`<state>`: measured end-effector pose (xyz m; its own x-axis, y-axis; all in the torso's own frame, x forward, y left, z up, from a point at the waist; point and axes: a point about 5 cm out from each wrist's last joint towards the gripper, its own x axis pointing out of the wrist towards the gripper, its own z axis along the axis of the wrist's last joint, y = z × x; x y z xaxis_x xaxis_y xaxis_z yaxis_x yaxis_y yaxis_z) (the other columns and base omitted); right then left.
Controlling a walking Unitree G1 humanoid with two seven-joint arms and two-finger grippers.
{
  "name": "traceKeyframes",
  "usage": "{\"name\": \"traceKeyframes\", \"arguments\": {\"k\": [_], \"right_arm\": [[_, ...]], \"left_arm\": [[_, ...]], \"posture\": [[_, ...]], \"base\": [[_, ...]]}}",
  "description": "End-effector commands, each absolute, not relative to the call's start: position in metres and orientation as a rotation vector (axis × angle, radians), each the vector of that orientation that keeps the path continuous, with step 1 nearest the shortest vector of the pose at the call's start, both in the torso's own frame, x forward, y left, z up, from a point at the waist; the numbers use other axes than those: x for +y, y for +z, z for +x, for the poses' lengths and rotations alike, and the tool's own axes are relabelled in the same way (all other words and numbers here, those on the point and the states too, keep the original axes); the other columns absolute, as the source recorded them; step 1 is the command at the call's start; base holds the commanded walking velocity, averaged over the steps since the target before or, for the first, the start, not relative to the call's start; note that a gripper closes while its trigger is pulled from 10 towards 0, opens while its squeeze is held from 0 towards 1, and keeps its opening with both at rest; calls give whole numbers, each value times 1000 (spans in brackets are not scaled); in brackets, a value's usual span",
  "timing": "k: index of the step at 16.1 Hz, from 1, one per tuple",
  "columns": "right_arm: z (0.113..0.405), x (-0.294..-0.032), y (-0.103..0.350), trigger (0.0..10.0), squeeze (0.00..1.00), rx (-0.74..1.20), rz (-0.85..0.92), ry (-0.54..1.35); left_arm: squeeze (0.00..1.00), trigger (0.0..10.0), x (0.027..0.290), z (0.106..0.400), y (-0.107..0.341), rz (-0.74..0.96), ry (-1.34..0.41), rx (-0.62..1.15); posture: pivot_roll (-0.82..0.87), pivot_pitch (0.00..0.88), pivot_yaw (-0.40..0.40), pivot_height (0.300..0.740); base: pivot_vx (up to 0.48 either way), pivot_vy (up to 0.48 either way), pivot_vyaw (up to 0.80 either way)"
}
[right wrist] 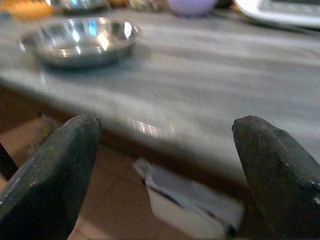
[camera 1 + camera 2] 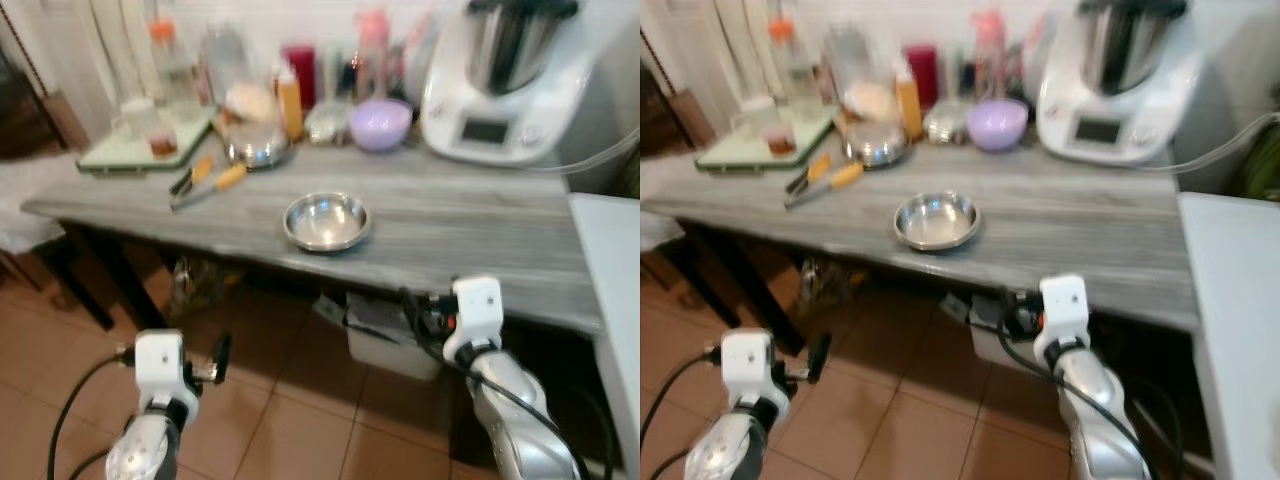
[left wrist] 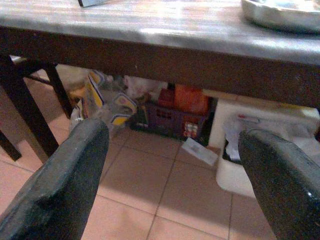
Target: Setting the table
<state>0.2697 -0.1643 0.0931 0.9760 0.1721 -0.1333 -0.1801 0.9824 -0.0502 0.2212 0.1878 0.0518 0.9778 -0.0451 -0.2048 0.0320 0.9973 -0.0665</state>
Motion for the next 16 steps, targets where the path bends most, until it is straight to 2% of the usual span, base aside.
{"name": "traceKeyframes", "arguments": {"k": [1,6,8,16], "right_arm": [[271,-163,91,10000,0,146,-46,173],[277,-163,95,10000,0,123,-57,129],[280,-162,99,10000,0,87,-134,139],[285,-159,102,10000,0,81,-84,191]], "left_arm": [[0,10000,191,227,59,-45,-45,185],[0,10000,190,227,59,-44,-47,187],[0,10000,190,226,58,-44,-48,190],[0,10000,188,226,58,-47,-44,190]], "posture": [[-207,0,83,740],[-206,0,79,740],[-206,0,76,740],[-196,0,67,740]], "base": [[-315,0,0],[-317,0,0],[-319,0,0],[-322,0,0]]}}
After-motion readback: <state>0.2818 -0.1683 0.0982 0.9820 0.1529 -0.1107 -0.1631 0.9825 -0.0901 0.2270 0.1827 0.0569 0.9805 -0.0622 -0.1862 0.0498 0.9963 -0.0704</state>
